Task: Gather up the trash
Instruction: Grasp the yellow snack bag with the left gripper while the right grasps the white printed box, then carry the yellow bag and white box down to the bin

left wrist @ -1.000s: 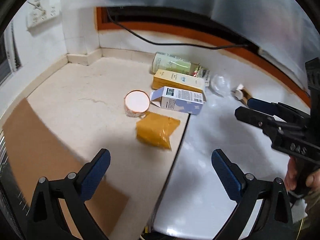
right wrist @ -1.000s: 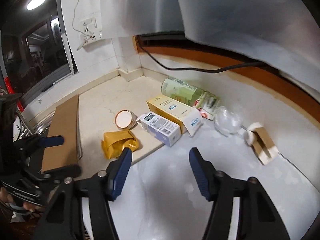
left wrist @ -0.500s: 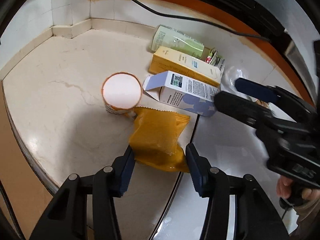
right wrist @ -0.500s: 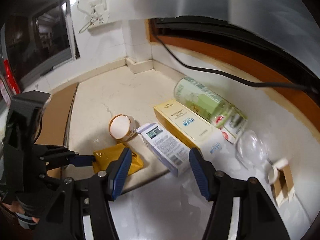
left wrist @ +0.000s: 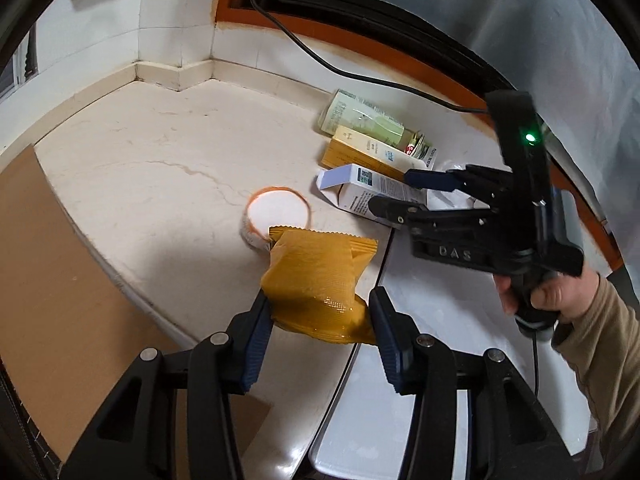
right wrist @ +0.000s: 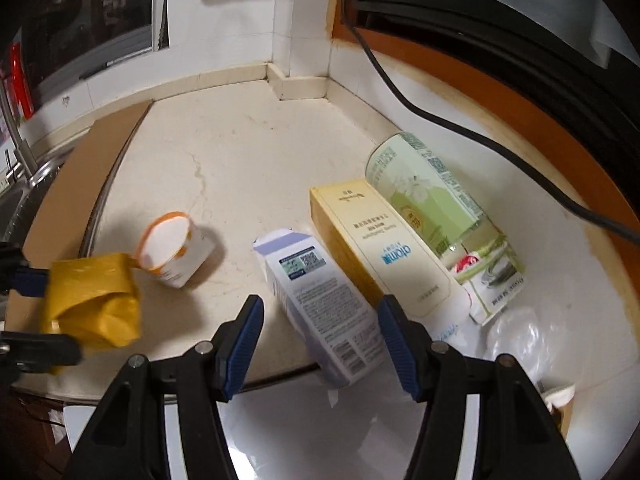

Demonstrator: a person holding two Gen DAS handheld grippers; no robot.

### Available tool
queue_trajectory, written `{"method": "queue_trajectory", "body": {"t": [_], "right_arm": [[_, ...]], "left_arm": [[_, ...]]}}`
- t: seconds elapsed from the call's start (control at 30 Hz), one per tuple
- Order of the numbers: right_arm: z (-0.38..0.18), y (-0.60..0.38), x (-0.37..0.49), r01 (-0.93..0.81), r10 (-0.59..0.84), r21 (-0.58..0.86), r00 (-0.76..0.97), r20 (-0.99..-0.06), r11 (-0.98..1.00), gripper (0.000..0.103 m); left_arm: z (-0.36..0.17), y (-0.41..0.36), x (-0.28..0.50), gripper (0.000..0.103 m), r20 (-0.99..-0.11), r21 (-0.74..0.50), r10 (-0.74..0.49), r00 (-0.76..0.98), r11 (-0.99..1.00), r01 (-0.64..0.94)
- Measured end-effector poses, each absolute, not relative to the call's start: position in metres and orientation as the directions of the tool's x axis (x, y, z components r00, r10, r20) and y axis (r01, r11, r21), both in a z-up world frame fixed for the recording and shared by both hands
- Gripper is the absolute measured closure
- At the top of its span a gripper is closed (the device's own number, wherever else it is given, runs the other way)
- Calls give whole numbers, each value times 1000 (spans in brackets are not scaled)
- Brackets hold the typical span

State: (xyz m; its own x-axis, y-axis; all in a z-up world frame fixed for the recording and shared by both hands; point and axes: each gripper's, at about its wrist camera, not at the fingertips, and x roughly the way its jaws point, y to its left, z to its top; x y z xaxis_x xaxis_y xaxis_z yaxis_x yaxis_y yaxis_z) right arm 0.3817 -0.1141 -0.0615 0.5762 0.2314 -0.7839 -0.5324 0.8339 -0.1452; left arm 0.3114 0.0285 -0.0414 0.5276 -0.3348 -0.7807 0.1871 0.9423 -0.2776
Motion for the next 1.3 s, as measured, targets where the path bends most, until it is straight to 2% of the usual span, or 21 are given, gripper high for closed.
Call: {"method": "queue_trajectory", "body": {"t": [0.23,0.47,0.5,0.57,0.7,1.0,1.3], "right_arm": [[-65,-105,378,-598,213,-184,531,-820,780,43],[-81,-101,393,-577,154,-199,505,-849,792,45],[-83,-100,393,-577,158,-197,507,-848,793,47],[-81,-100,393,-576,180,-174,505,-844,799,66],[-75,-104,382,-545,196,-133,504,-841,828,68],[-36,-113,276,-467,301,11,550,-779,884,68],[-30,-128,165,-483,427,146,544,-722,863,68]], "left_arm": [[-38,34,296,56,-789,-276,-351,504,936,221],[-30,35,280,57,-778,-283,-370,508,928,243],[-29,35,278,57,-776,-279,-367,512,929,243],[-28,36,274,57,-774,-277,-364,518,930,240],[-23,40,264,57,-769,-273,-356,530,934,231],[-17,50,204,57,-762,-248,-300,574,954,169],[-22,55,119,57,-750,-221,-254,611,967,131]]}}
